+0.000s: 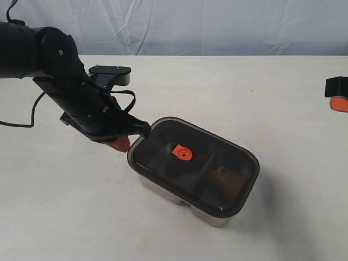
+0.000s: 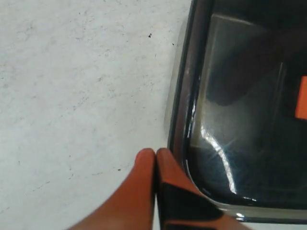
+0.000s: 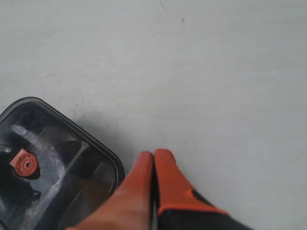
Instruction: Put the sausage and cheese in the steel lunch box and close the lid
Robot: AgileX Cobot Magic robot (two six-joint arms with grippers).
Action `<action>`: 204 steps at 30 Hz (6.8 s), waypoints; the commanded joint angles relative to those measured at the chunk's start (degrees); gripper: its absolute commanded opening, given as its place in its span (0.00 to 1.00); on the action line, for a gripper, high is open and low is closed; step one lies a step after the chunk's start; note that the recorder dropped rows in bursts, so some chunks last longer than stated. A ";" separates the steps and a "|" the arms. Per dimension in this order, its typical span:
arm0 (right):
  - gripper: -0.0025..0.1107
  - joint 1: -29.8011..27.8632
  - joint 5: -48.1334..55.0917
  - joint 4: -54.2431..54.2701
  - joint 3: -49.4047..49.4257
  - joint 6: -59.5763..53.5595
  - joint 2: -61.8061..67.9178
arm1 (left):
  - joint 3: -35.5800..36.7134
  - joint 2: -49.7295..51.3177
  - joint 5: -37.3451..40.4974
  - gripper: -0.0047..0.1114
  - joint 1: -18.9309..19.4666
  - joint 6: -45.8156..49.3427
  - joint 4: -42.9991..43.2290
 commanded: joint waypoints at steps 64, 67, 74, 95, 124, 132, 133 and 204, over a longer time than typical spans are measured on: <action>0.02 21.24 -11.29 14.02 -2.87 -13.59 45.82 | -2.37 10.14 -2.37 0.04 -7.15 -0.59 2.63; 0.02 21.23 -11.29 14.02 -2.87 -13.59 47.16 | -2.37 10.14 -2.37 0.04 -7.15 -0.59 2.63; 0.02 21.23 -11.04 14.02 -2.87 -13.59 48.91 | -2.37 10.14 -1.38 0.04 -7.15 -0.59 2.75; 0.02 21.12 -11.90 9.95 -2.87 -11.61 32.34 | -2.37 -3.67 -5.23 0.04 -7.03 -0.59 5.23; 0.02 21.12 18.89 -25.20 -0.57 25.80 -30.26 | 25.05 -59.10 -15.83 0.04 -8.36 -14.27 10.05; 0.02 21.12 23.31 -16.28 -0.57 25.80 -32.14 | 26.41 -60.47 -11.44 0.04 -8.36 -13.88 6.69; 0.02 21.12 23.31 -16.10 -0.57 25.80 -32.14 | 26.41 -60.47 -11.44 0.04 -8.36 -13.88 6.69; 0.02 -8.88 -19.12 -22.97 41.44 8.93 -54.78 | 26.41 -60.47 -11.44 0.04 -8.36 -13.72 6.69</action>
